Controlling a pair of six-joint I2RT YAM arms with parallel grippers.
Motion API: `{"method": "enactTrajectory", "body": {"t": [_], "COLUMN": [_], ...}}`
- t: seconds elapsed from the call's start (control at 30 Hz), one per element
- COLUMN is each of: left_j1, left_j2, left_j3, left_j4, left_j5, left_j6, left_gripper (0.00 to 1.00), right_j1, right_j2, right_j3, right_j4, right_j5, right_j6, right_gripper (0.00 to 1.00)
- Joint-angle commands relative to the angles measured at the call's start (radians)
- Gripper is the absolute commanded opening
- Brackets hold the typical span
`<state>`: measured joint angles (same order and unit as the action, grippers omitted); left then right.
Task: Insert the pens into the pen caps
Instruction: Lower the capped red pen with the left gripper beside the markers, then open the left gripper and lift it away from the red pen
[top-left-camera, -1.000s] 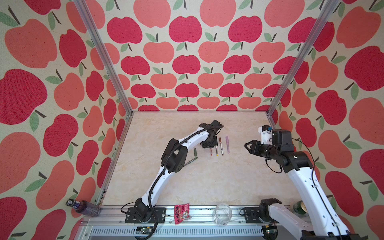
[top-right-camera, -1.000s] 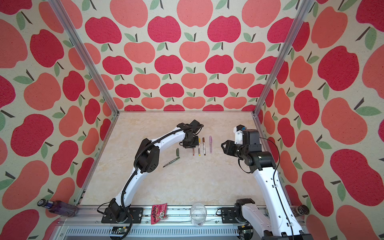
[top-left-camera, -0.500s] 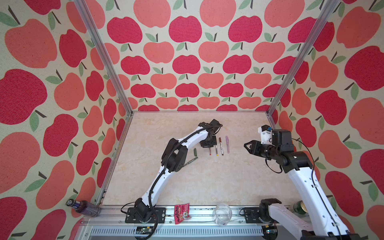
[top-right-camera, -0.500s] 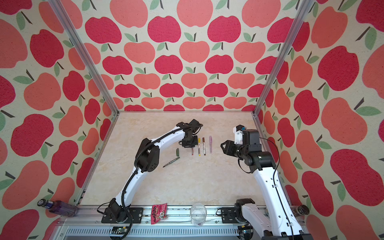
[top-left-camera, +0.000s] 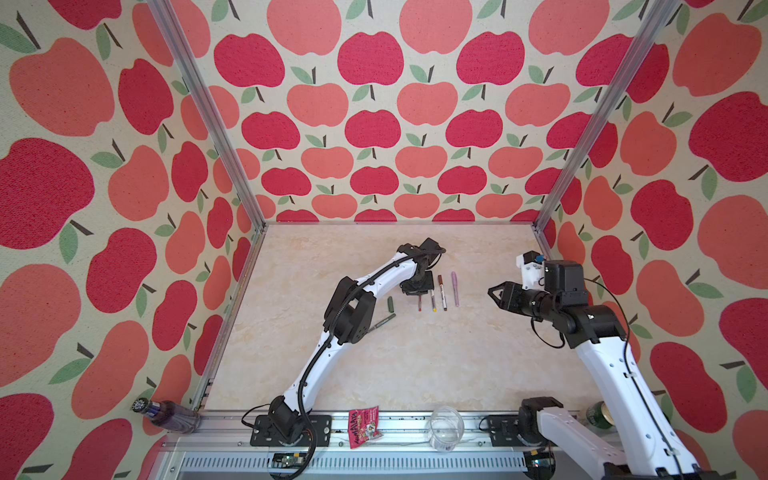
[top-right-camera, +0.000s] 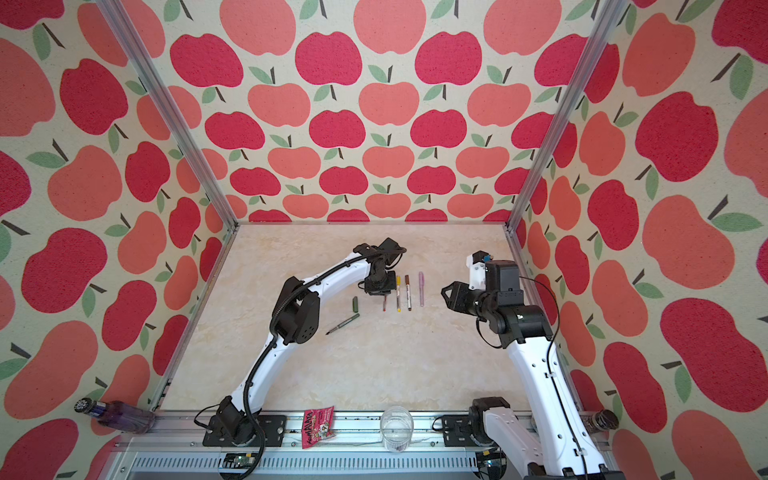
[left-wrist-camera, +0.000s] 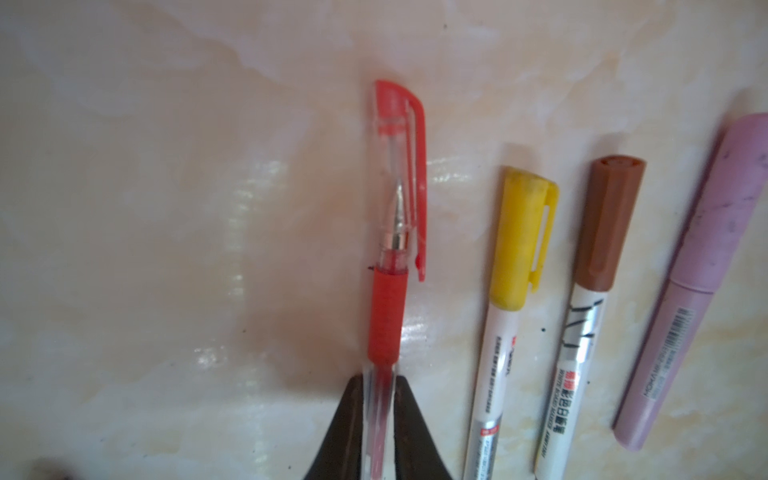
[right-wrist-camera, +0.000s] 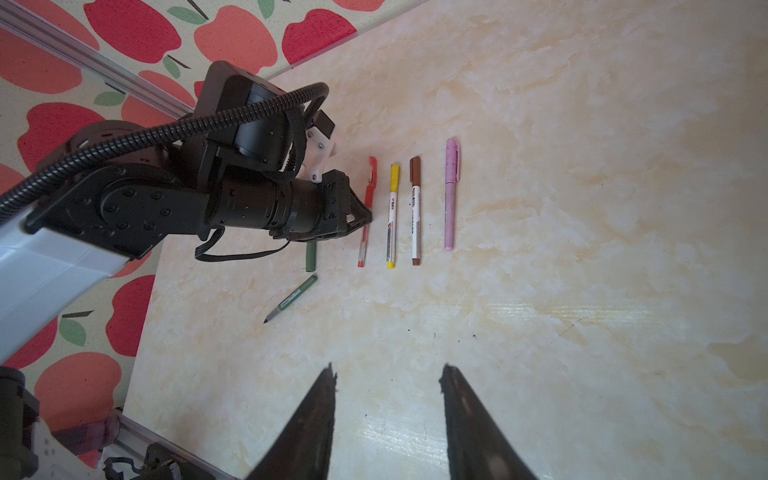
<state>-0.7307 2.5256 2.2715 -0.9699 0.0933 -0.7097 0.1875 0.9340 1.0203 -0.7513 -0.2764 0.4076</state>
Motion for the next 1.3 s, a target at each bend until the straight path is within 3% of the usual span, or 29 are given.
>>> {"method": "enactTrajectory", "body": {"t": [0.0, 0.5, 0.7, 1.03, 1.17, 1.27], "left_j1": [0.005, -0.002, -0.006, -0.001, -0.001, 0.012], "left_j2": [0.044, 0.027, -0.059, -0.279, -0.452, -0.627], "left_j3": [0.021, 0.034, 0.032, -0.015, -0.151, -0.337], "left_j4": [-0.046, -0.021, 0.064, 0.061, 0.093, 0.178], "left_j5": [-0.004, 0.005, 0.020, -0.073, -0.175, -0.227], "left_j6": [0.017, 0.022, 0.056, 0.124, 0.154, 0.168], "left_gripper": [0.18, 0.18, 0.28, 0.33, 0.35, 0.37], "right_j1": [-0.006, -0.009, -0.010, -0.009, -0.008, -0.001], "right_j2": [-0.020, -0.028, -0.026, -0.035, -0.034, -0.031], "right_j3": [-0.015, -0.021, -0.018, 0.006, 0.025, 0.036], "right_j4": [0.013, 0.017, 0.024, 0.020, 0.004, -0.012], "right_j5": [-0.007, -0.015, -0.035, -0.076, -0.101, -0.112], "right_j6": [-0.022, -0.022, -0.016, 0.008, 0.018, 0.022], "right_gripper": [0.45, 0.45, 0.45, 0.45, 0.45, 0.45]}}
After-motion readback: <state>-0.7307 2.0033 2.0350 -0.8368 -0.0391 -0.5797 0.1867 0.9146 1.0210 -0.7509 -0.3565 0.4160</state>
